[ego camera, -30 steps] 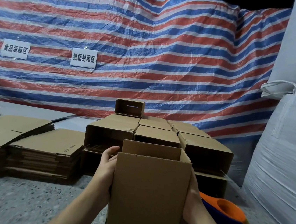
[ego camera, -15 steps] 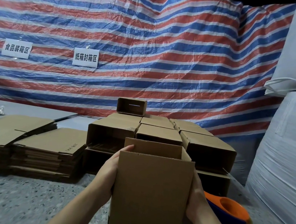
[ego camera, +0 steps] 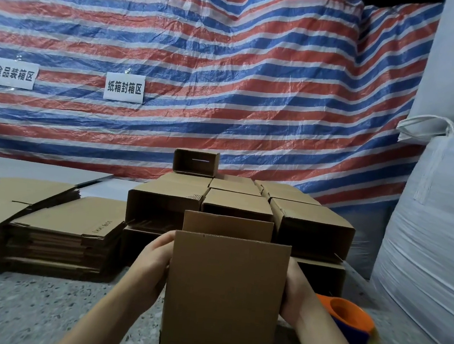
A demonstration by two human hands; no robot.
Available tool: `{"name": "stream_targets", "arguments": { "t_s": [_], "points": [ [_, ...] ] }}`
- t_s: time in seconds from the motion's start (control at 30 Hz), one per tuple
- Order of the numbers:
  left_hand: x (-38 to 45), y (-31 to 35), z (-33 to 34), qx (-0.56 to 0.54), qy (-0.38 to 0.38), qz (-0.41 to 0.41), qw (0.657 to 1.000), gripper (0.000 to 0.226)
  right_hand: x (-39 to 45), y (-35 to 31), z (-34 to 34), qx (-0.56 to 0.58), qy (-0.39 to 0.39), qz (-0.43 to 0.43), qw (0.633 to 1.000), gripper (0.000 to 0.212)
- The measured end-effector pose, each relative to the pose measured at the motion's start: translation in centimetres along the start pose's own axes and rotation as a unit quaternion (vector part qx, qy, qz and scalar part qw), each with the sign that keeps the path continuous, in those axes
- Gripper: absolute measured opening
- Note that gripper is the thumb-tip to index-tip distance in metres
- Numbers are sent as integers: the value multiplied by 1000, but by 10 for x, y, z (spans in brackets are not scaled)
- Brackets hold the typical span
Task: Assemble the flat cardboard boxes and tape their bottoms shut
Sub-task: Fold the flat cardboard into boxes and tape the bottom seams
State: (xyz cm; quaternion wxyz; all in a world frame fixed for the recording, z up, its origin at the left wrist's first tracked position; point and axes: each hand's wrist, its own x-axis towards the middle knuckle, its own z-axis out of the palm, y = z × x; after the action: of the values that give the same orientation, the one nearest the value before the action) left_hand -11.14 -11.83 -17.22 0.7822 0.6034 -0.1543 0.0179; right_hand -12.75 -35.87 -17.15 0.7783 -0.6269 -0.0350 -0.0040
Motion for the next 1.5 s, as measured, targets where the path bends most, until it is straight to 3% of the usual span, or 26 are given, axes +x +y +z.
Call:
{"name": "stream_targets", "arguments": {
  "t_s": [0.1,0.17,0.23,0.33,0.47,0.57,0.73,0.83,0.93,1.13,1.33,1.5],
  "points": [
    [0,0,0,45,27,14,999,22,0,-1,0,4,-5,1,1000,59],
    [2,-3,-1,86,45,-3,995,49,0,-2,0,7,1,6,1000,61],
    [4,-3,-7,74,4,-26,997,78,1,-2,0,11,5,9,1000,62],
    [4,-2,-17,104,-56,5,993,91,4,0,1,10,31,13,999,63],
    [3,0,-21,138,-70,3,988,78,7,1,0,42,39,15,998,63],
    [6,3,-18,133,-58,-13,989,91,9,2,-1,53,41,26,997,65],
    [3,1,-7,116,4,13,993,31,5,1,-1,29,31,9,999,53],
    [1,-2,-3,97,31,38,994,12,5,0,-3,33,29,10,999,56],
    [3,-3,-2,79,49,38,995,21,3,3,-9,51,13,-4,999,77],
    [8,-3,-4,68,31,45,996,44,4,7,-18,10,-60,-24,998,48],
    [11,3,-8,101,5,86,991,63,12,-12,-27,-35,-90,-72,993,68],
    [5,2,-6,113,57,111,986,51,10,-8,-27,-8,-73,-105,992,31]
  ]
}}
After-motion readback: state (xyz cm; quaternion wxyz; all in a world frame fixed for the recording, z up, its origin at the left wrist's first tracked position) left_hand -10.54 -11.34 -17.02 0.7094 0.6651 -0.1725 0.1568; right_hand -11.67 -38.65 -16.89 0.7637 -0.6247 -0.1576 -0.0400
